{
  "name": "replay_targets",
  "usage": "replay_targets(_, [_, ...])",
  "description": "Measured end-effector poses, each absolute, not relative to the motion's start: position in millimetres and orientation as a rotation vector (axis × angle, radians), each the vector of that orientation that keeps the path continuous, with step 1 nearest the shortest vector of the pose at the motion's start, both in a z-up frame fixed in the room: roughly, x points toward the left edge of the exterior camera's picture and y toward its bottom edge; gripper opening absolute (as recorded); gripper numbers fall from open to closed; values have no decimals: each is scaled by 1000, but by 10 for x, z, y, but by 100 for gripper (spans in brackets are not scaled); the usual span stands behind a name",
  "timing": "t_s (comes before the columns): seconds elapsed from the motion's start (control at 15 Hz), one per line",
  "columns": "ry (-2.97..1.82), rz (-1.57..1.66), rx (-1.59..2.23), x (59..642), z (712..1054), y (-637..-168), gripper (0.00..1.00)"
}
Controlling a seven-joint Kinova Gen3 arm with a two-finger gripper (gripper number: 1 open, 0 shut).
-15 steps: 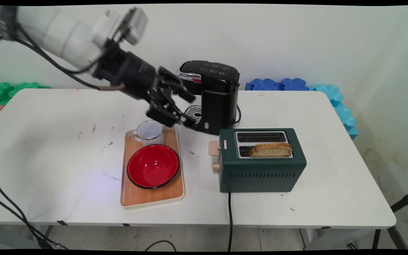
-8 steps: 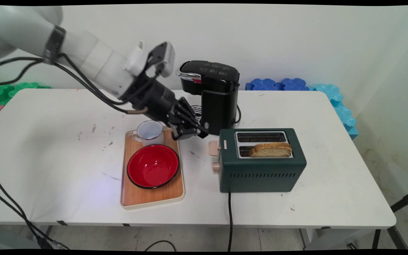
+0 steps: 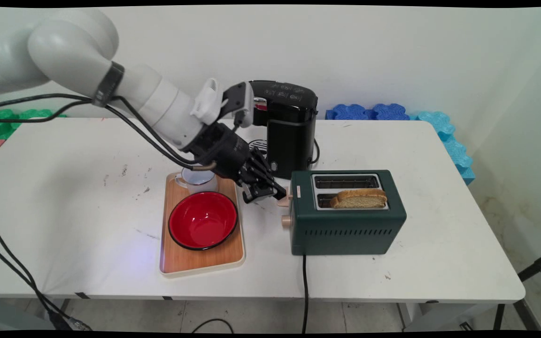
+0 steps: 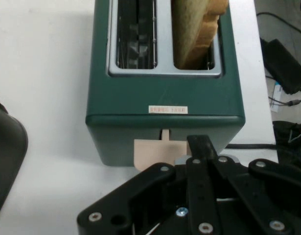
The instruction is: Press the toaster switch
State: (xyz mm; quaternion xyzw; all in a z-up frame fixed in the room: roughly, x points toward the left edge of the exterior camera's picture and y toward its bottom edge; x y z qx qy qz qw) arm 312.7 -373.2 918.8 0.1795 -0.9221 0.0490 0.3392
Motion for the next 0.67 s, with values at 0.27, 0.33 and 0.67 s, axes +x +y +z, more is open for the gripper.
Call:
replay_targets(0.27, [-2419, 126, 470, 3068, 9088, -3745, 0])
replay_targets(0.33, [-2424, 125, 471, 3055, 9062, -3746, 0])
replay_targets(0.67, [-2439, 125, 471, 3008, 8972, -3762, 0])
